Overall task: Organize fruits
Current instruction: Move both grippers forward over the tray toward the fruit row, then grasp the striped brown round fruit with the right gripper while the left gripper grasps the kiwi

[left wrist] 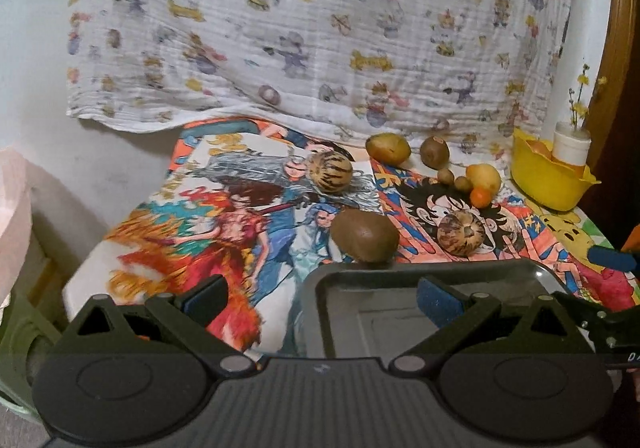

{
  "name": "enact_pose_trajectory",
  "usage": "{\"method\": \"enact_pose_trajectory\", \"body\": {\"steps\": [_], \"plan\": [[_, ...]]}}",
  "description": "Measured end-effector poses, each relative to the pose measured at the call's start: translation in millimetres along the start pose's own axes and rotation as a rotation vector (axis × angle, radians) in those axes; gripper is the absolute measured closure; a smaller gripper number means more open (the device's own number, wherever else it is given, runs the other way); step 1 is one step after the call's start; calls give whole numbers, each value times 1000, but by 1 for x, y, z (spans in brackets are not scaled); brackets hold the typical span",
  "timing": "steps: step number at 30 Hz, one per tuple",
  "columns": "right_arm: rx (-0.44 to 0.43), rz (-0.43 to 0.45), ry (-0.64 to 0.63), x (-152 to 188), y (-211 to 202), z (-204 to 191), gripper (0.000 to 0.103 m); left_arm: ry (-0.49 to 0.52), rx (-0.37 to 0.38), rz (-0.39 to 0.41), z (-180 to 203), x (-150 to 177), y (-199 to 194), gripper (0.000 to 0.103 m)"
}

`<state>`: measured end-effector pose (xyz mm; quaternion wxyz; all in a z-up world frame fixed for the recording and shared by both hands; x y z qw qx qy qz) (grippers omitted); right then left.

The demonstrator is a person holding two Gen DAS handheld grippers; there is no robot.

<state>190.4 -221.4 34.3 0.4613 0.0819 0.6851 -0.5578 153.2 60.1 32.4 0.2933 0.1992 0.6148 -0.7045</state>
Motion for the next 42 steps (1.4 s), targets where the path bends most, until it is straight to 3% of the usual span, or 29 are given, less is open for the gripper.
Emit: {"method": "enact_pose_trajectory", "body": {"steps": [11, 17, 21, 25, 30, 37, 42], "plan": [[-42, -66, -163, -39, 61, 11, 0, 56, 35, -93, 16, -45, 67, 1], [-61, -123, -160, -55, 97, 29, 0, 85, 24, -130, 20, -54, 96, 2], [-50, -139, -168, -56, 113, 32, 0, 84, 37, -139, 17, -57, 106, 5], [-106, -140, -161, -58, 119, 30, 0, 95, 67, -140, 15, -59, 112, 8], [-113, -141, -232, -60, 124, 19, 1, 118, 84, -130, 19, -59, 114, 16], [-165, -178, -203, -64, 133, 24, 29, 107, 134, -131, 20, -60, 115, 33], [-216, -193, -208, -65, 138, 24, 46, 100, 139, -129, 20, -60, 116, 35]]}}
Point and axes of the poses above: each gripper's, at about its wrist camera, not at the fingertips, and y roughly the way its jaws point, z to its right, x to its underside, the point moved 1 cm from there along y, roughly the way its jaws point, and after that the axes turned 12 degrees about -z, right-handed, at the moved point
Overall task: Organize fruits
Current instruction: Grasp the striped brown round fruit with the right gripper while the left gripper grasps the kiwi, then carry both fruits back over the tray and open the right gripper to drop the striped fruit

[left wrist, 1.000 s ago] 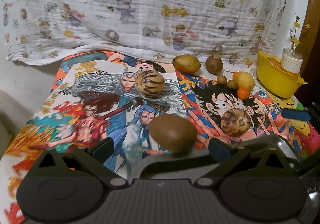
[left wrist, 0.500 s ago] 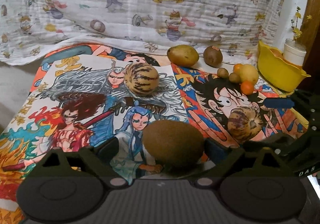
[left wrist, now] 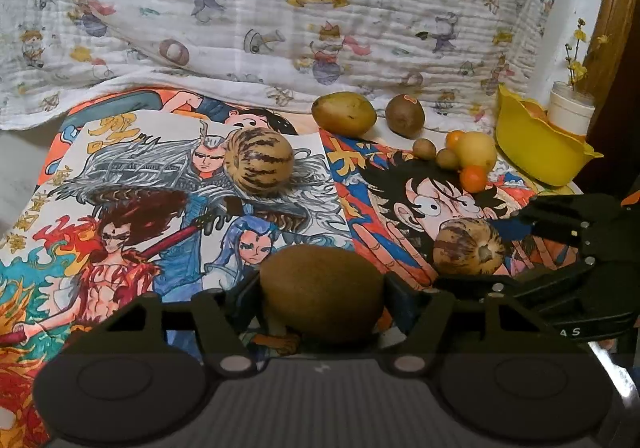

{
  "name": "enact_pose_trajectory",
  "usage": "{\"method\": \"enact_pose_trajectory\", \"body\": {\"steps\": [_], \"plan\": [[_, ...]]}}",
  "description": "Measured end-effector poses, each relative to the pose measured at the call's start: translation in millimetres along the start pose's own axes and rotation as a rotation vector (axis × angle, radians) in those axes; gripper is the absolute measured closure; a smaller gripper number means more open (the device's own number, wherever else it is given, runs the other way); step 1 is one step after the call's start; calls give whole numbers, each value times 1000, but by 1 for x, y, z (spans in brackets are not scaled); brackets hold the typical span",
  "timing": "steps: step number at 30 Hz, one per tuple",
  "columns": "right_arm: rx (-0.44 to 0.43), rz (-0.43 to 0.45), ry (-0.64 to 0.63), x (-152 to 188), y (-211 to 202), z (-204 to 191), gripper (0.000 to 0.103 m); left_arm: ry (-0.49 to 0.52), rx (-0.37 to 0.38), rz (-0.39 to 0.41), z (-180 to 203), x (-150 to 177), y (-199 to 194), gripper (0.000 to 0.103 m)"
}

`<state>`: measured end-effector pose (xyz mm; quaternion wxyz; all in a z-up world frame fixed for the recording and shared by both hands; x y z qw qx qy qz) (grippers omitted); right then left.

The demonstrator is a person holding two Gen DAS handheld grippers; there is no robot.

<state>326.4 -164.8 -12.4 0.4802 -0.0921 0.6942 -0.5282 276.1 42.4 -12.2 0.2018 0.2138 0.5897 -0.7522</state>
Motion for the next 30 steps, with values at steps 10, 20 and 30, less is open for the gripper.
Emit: {"method": "enact_pose_trajectory", "body": {"steps": [10, 20, 30], "plan": [[45, 62, -34, 2, -27, -3, 50, -71, -9, 43, 1, 2, -15, 36], [-48, 90, 14, 22, -82, -39, 50, -85, -2, 71, 13, 36, -77, 36], [-137, 72, 7, 60, -103, -92, 50, -89, 10, 49, 20, 97, -104, 36]]}}
Point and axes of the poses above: each gripper's, at about its wrist camera, not at the fingertips, and y roughly the way its jaws point, z to its right, x to its underside, the point moved 1 cm from there along y, roughly the way its jaws point, and after that the axes turned 12 degrees about -z, right-handed, at the moved point
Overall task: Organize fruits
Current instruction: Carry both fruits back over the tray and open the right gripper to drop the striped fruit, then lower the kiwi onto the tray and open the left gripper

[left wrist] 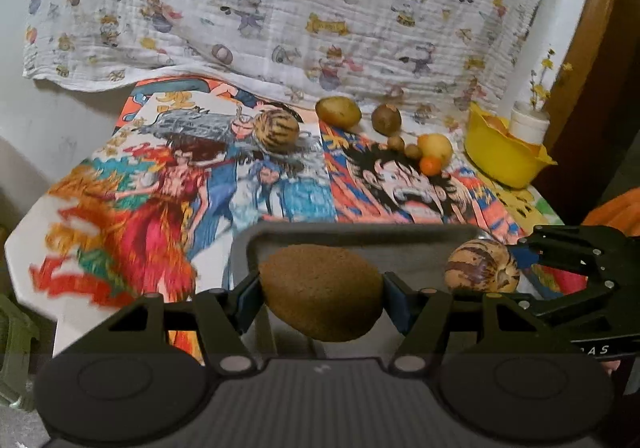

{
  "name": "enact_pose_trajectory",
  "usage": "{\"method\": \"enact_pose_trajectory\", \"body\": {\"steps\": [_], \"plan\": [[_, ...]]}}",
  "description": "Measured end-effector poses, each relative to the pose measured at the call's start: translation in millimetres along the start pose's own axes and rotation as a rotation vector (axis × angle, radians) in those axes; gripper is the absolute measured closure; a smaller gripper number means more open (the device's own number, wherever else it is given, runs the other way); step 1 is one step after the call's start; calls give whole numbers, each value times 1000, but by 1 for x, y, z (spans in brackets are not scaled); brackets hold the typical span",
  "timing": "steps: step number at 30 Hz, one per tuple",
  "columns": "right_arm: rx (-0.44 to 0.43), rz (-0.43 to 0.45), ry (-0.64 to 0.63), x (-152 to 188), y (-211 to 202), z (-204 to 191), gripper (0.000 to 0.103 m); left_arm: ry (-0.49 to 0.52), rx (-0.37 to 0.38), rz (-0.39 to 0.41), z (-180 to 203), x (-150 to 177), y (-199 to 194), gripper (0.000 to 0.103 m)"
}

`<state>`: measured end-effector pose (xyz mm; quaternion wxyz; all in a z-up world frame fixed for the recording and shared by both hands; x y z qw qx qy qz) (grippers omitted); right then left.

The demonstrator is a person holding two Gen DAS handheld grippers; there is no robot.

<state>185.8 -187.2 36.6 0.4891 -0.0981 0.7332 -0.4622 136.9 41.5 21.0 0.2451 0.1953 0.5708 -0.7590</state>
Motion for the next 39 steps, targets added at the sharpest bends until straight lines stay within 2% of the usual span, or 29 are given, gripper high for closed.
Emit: {"method": "enact_pose_trajectory", "body": {"steps": [4, 8, 21, 26, 31, 35, 39], "plan": [[-13, -26, 1, 15, 4, -12, 50, 0, -2, 1, 3, 15, -3, 36], [20, -37, -12, 26, 8, -17, 50, 14, -4, 7, 5, 29, -4, 36], [27, -20, -16, 35, 10, -10, 49, 153, -34, 26, 21, 47, 5, 35], [39, -22, -20, 37, 15, -7, 45, 154, -10, 19, 18, 45, 6, 35], [62, -21, -26, 40, 16, -8, 33, 142, 20, 10, 13, 44, 6, 34], [68, -22, -24, 42, 14, -5, 28, 133, 34, 7, 11, 43, 5, 34], [70, -17, -14, 44, 11, -4, 23, 109, 46, 19, 9, 41, 1, 27]]}}
Point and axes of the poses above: each gripper's, at about its wrist camera, not at the fingertips, and y roughly the way its jaws point, z to its right, x to its underside, the point moved 1 cm from there along y, roughly the way its jaws point, and after that the axes turned 12 degrees about -z, right-handed, at the moved point
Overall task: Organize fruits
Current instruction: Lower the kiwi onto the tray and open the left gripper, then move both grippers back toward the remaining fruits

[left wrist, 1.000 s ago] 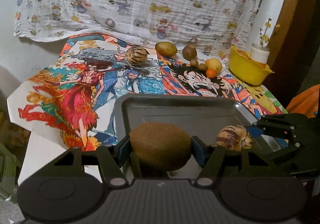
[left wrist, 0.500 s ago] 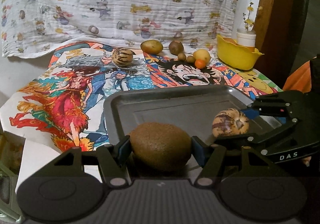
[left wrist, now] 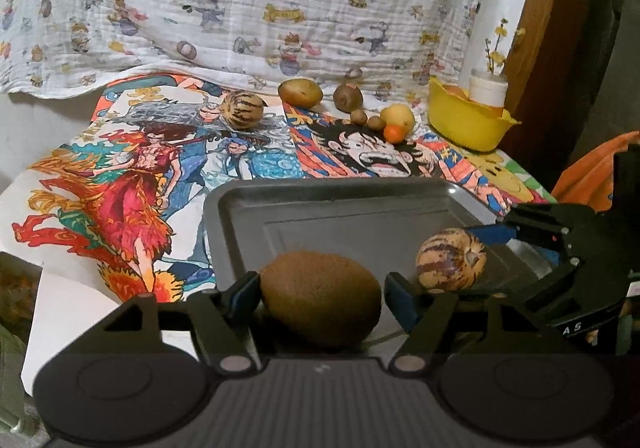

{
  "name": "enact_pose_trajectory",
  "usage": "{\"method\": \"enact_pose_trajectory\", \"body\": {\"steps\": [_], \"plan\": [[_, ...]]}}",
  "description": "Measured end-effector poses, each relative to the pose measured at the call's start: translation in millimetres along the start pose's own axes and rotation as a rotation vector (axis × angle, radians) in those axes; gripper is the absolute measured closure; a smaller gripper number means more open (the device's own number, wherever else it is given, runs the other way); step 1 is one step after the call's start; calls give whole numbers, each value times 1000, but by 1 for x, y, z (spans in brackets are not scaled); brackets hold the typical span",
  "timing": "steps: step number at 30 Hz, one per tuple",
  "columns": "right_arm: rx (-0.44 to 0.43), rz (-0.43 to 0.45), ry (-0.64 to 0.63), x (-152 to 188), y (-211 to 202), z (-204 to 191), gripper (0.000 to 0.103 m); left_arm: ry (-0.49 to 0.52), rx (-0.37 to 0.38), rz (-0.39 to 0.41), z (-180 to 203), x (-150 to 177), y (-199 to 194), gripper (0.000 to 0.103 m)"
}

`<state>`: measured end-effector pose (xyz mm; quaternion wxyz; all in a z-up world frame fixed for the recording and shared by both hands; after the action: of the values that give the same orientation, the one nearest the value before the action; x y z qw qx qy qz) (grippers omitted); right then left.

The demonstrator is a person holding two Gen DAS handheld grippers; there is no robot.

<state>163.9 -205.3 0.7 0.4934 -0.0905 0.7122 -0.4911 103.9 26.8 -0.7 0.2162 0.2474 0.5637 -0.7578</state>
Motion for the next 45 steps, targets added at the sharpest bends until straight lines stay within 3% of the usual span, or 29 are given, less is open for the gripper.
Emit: {"method": "enact_pose_trajectory", "body": {"steps": [10, 19, 29, 39, 45], "plan": [[-32, 33, 58, 4, -11, 9, 5, -19, -36, 50, 3, -5, -18, 1], [16, 46, 111, 15, -35, 8, 1, -16, -72, 33, 5, 2, -27, 1], [81, 10, 181, 20, -52, 14, 1, 24, -167, -34, 6, 6, -45, 1], [142, 24, 228, -2, -56, 44, 1, -108, -116, -81, -14, -30, -49, 1], [193, 96, 221, -32, -74, 75, 1, -148, -120, -86, -24, -65, -42, 1]]}}
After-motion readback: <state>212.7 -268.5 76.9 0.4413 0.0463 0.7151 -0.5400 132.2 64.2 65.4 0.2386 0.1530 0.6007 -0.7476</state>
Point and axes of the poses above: each gripper's, at about its wrist camera, not at the fingertips, and y roughly the way its jaws point, z to its right, x to its underside, the point moved 1 cm from there along y, roughly the way its jaws point, and after that the axes turned 12 degrees about -z, right-handed, at the moved point
